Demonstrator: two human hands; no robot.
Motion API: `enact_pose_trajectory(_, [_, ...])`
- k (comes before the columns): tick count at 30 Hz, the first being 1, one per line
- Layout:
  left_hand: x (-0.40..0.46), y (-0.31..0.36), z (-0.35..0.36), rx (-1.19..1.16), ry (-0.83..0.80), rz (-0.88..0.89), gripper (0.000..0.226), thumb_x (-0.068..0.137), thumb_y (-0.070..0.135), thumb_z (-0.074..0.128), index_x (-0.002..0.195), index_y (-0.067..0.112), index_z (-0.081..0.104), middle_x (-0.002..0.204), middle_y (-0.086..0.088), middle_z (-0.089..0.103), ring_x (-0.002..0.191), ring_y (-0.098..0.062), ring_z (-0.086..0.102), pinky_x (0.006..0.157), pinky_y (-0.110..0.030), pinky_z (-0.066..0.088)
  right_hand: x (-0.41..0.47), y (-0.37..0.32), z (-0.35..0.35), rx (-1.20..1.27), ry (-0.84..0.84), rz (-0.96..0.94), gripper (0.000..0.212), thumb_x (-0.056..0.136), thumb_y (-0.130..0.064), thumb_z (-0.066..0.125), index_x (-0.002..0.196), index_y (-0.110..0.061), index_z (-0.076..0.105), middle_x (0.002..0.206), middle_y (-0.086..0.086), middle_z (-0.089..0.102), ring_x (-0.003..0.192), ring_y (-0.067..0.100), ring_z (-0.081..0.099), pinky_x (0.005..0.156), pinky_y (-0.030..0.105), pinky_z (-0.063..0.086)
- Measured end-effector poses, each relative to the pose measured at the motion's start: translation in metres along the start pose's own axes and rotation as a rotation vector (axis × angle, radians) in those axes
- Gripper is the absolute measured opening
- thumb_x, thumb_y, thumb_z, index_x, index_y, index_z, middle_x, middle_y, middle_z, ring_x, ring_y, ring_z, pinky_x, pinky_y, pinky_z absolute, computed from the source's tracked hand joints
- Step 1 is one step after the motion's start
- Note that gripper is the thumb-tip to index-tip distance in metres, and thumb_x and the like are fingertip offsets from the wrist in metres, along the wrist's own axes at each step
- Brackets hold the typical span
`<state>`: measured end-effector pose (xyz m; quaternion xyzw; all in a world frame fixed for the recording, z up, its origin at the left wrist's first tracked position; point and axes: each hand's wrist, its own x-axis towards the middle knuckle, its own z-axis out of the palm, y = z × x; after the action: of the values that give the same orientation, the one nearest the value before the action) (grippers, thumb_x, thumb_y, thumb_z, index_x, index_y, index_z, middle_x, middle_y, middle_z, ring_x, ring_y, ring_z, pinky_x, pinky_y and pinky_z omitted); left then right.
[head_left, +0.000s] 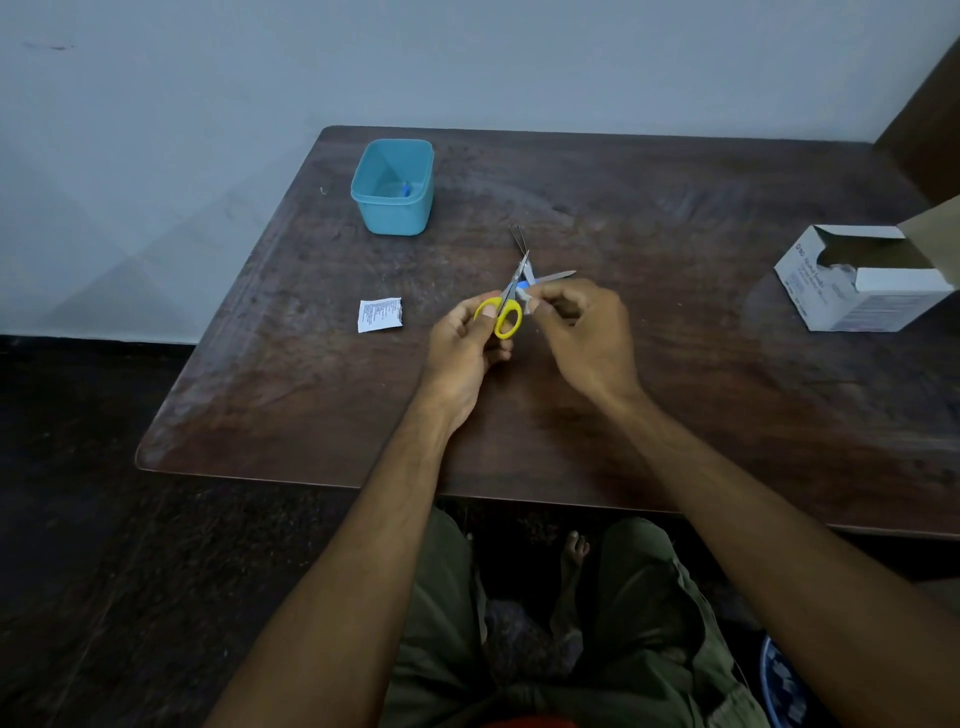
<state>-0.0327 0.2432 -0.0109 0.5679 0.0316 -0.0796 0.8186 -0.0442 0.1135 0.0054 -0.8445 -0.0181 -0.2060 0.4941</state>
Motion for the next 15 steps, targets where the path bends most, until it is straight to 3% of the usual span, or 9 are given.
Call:
enact_pose_trajectory(3, [-0.001, -0.004, 0.003, 0.050, 0.031, 0.028, 0.019, 0.100, 0.007, 0.045, 0.113, 0.002, 0.057, 0.083, -0.007, 0.064, 0.064, -0.010, 0.060, 0.062, -0.020, 0.054, -0.009, -0.004, -0.001, -0.268, -0.068, -0.188, 0.020, 0.086, -0.009, 0.059, 0.098, -0.016, 0.073, 0.096, 0.000, 0.068, 0.089, 0.015, 0.063, 0.073, 0.028, 0.050])
enact_pose_trajectory(6, [-0.001, -0.005, 0.002, 0.057, 0.012, 0.021, 0.021, 0.100, 0.004, 0.043, 0.111, 0.002, 0.061, 0.088, -0.005, 0.069, 0.074, -0.007, 0.068, 0.073, -0.022, 0.058, -0.006, -0.004, 0.000, -0.451, -0.120, -0.217, 0.025, 0.087, -0.008, 0.055, 0.105, -0.014, 0.072, 0.102, 0.005, 0.065, 0.097, 0.024, 0.059, 0.074, 0.034, 0.049])
enact_pose_trajectory(9, [-0.001, -0.006, 0.000, 0.038, 0.012, -0.009, 0.022, 0.099, 0.002, 0.044, 0.108, 0.001, 0.064, 0.084, -0.003, 0.070, 0.074, -0.007, 0.069, 0.075, -0.023, 0.058, -0.006, -0.004, 0.003, -0.611, -0.154, -0.257, 0.023, 0.089, -0.012, 0.054, 0.105, -0.014, 0.070, 0.104, 0.006, 0.061, 0.101, 0.025, 0.054, 0.068, 0.033, 0.046])
enact_pose_trajectory(12, [0.000, -0.006, -0.001, 0.009, 0.041, -0.032, 0.021, 0.098, 0.003, 0.047, 0.109, -0.002, 0.064, 0.083, -0.004, 0.069, 0.075, -0.009, 0.066, 0.077, -0.025, 0.058, -0.014, -0.007, 0.004, -0.733, -0.172, -0.351, 0.014, 0.090, -0.016, 0.057, 0.095, -0.012, 0.069, 0.097, 0.005, 0.060, 0.094, 0.026, 0.055, 0.060, 0.031, 0.038])
enact_pose_trajectory(15, [0.000, -0.006, -0.001, 0.008, 0.039, -0.028, 0.020, 0.099, 0.004, 0.047, 0.102, 0.003, 0.066, 0.082, -0.001, 0.071, 0.074, -0.006, 0.068, 0.073, -0.024, 0.058, -0.023, -0.010, 0.002, -0.742, -0.192, -0.436, 0.015, 0.089, -0.014, 0.059, 0.095, -0.008, 0.071, 0.089, 0.008, 0.062, 0.084, 0.029, 0.058, 0.057, 0.032, 0.042])
